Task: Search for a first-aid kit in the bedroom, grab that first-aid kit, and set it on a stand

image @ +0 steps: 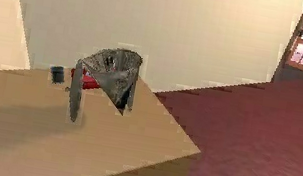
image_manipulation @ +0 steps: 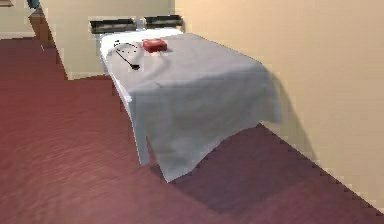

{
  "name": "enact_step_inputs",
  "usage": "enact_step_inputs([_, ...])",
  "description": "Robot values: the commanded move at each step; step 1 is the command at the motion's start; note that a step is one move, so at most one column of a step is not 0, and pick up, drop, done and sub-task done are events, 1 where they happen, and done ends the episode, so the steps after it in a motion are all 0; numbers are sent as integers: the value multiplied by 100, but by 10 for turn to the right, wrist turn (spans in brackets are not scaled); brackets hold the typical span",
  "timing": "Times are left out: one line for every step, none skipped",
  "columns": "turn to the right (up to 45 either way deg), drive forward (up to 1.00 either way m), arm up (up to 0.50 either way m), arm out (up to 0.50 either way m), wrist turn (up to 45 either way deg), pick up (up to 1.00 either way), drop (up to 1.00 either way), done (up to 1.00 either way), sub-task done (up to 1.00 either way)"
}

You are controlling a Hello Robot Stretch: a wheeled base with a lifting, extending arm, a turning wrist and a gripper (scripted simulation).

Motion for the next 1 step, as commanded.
enact_step_inputs([-450, 0, 0, 0, 0, 0, 0, 0, 0])
